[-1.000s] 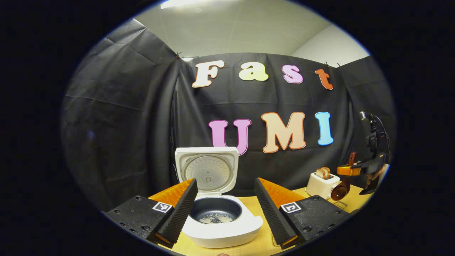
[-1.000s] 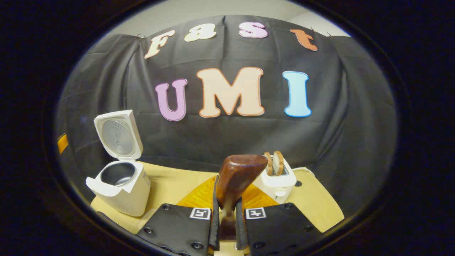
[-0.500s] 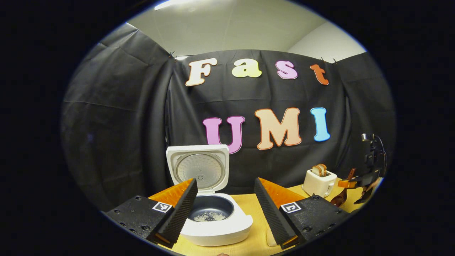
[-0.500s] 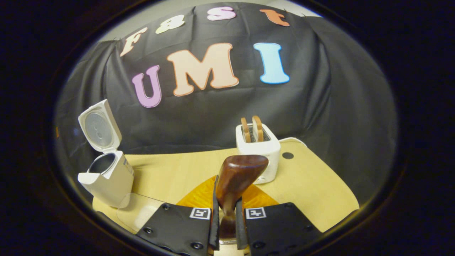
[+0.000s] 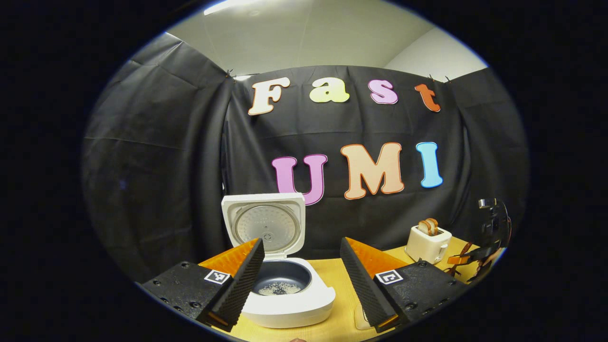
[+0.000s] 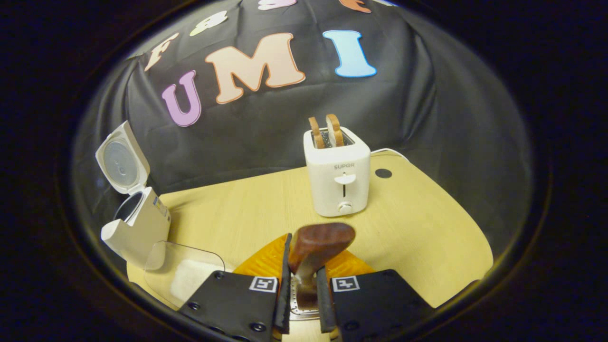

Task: Close the left gripper, press the button to open the rice cooker; take a wooden spoon from the chopstick holder with the right hand, scoop a spoonful of rice and pour it into the rice cooker, then put the wooden spoon back into the chopstick holder.

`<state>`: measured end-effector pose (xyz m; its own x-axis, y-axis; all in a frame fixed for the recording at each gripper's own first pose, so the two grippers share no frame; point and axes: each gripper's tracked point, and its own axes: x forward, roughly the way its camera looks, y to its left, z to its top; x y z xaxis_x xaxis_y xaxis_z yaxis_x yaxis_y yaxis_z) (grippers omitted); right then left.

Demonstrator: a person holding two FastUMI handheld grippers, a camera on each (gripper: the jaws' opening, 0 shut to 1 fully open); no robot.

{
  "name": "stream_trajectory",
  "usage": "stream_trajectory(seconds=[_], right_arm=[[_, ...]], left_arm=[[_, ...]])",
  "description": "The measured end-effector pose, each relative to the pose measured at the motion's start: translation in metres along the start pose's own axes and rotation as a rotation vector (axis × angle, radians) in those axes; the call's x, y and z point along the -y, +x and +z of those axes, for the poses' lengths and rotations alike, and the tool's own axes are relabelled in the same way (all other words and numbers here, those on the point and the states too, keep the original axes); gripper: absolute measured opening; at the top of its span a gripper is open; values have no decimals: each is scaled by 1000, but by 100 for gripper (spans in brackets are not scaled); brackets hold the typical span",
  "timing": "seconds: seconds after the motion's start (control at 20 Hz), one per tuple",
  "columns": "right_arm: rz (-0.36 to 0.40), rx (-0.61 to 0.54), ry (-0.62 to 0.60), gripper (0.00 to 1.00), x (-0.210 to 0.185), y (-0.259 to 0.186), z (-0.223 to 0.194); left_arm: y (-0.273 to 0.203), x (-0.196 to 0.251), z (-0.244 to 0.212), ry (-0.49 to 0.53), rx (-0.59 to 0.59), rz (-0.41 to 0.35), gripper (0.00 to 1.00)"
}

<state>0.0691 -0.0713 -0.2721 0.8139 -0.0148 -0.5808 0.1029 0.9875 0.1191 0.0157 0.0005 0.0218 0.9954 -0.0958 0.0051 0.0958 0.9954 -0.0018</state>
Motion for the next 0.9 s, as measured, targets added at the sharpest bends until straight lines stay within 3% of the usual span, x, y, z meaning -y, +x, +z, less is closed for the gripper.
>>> stream_trajectory(seconds=[0.1, 0.15, 0.4, 0.5, 0.9], right_arm=[[-7, 19, -3, 27, 2, -3, 8], [-16, 28, -8, 34, 3, -6, 10], [-129, 142, -101, 100, 29, -34, 40], [-134, 206, -101, 100, 28, -48, 57], [-22, 347, -99, 100, -19, -119, 103]], left_arm=[[2, 2, -1, -2, -1, -3, 94], [3, 3, 0, -5, 1, -5, 94], [9, 7, 3, -12, 9, -12, 94], [14, 5, 4, -8, 13, -10, 94], [49, -13, 10, 5, 14, 12, 96]])
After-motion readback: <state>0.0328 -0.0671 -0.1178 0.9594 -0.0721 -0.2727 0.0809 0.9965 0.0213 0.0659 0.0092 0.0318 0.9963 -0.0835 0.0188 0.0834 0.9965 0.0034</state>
